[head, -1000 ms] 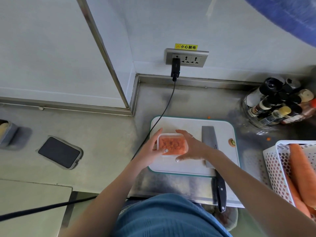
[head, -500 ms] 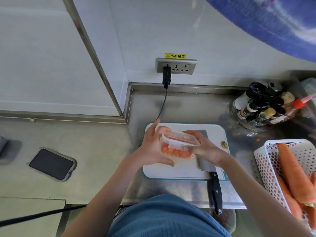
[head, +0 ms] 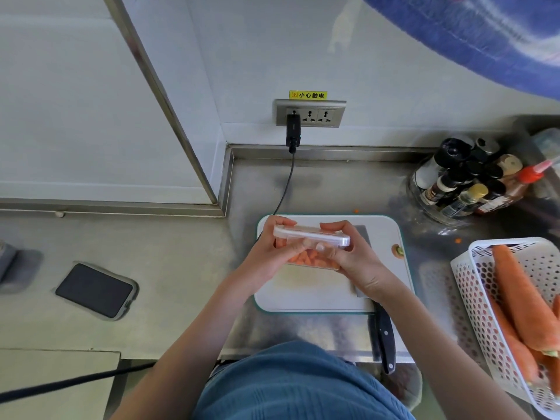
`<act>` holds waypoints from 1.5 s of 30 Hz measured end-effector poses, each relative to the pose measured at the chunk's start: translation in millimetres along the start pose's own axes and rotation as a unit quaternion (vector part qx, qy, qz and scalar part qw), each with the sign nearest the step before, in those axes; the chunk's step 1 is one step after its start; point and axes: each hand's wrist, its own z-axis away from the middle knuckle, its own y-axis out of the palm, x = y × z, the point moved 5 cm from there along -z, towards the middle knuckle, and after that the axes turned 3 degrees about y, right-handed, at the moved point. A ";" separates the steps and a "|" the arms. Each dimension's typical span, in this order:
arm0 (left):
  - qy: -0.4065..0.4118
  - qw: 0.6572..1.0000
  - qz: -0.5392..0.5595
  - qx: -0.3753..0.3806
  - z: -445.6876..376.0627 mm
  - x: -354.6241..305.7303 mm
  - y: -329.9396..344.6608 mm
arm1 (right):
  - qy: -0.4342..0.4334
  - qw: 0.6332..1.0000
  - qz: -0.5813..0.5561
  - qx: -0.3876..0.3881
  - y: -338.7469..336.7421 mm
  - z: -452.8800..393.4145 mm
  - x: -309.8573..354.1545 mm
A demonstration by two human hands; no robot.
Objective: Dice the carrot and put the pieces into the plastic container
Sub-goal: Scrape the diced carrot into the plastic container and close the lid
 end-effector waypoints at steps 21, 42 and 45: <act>0.153 0.978 -0.129 -0.063 16.4 -58.2 19.2 | -0.192 0.980 0.027 -0.047 -2.2 32.3 42.6; 0.133 0.989 0.057 0.034 20.5 -65.4 45.1 | -0.328 0.927 0.015 -0.181 4.7 50.0 75.3; -0.064 0.986 0.155 0.019 7.7 -48.9 41.7 | -0.351 0.920 0.012 -0.172 5.1 44.8 71.7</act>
